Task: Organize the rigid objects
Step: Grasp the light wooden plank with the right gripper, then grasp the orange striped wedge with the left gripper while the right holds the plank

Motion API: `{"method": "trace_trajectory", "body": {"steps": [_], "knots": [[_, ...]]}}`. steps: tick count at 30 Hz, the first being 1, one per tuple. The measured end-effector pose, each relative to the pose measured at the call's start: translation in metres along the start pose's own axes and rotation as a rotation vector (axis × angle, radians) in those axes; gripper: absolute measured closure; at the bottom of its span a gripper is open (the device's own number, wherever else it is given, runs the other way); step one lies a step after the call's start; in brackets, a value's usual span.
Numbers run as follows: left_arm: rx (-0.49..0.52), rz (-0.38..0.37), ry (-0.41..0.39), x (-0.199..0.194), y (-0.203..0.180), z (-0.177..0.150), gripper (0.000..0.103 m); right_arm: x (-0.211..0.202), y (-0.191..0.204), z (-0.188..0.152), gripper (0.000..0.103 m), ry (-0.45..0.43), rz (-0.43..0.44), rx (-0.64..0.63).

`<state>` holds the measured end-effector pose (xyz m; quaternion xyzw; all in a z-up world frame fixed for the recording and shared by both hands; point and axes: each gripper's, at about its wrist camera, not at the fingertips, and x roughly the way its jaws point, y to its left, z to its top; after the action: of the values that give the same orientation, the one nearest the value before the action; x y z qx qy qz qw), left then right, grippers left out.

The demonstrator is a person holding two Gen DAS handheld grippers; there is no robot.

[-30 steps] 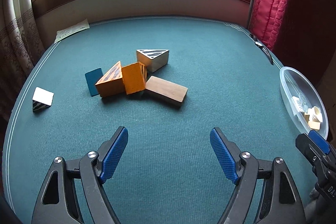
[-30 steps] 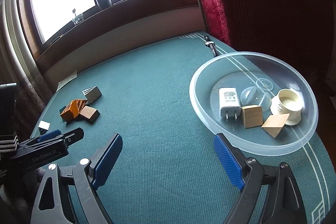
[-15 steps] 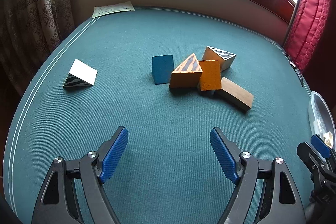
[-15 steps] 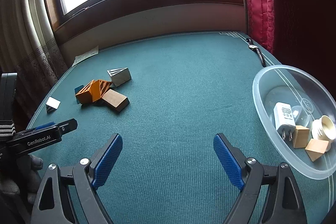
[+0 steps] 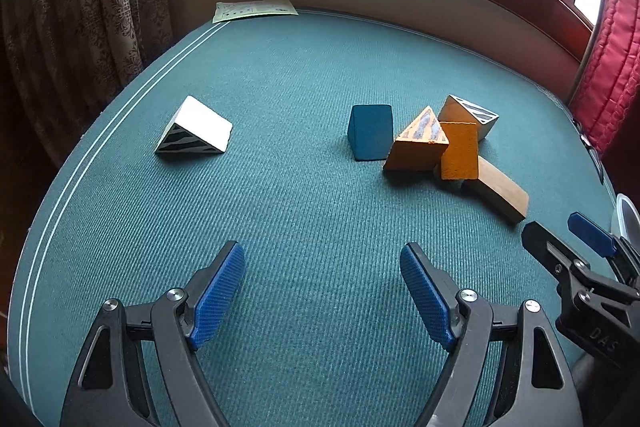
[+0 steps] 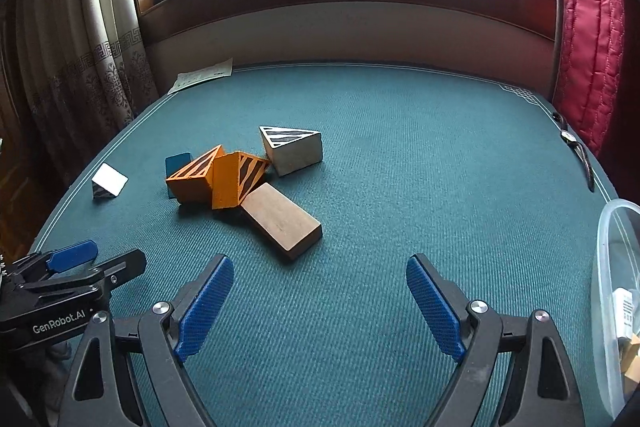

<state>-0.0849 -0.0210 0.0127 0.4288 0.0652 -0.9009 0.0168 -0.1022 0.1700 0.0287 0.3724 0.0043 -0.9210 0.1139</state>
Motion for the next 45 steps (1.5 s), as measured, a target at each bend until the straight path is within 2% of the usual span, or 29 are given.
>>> {"method": "trace_trajectory", "body": {"steps": [6,15,18,27,37,45], "knots": [[0.002,0.001,-0.003,0.001,-0.001,0.000,0.022,0.018,0.012,0.017,0.018,0.009,0.024,-0.086],[0.002,0.000,-0.007,0.001,-0.002,0.001,0.021,0.045,0.028,0.031,0.051,0.076,0.067,-0.199],[0.003,0.001,-0.009,0.001,-0.002,0.002,0.020,0.047,0.032,0.031,0.056,0.079,0.048,-0.223],[0.007,0.006,-0.014,0.003,-0.002,0.002,0.020,0.040,0.019,0.026,0.074,0.080,0.013,-0.176],[0.009,0.013,-0.020,0.004,-0.003,0.003,0.020,0.015,-0.006,0.004,0.074,0.087,-0.009,-0.069],[0.002,-0.029,-0.017,0.002,-0.013,0.014,0.020,-0.005,-0.017,-0.011,0.074,0.081,0.000,-0.009]]}}
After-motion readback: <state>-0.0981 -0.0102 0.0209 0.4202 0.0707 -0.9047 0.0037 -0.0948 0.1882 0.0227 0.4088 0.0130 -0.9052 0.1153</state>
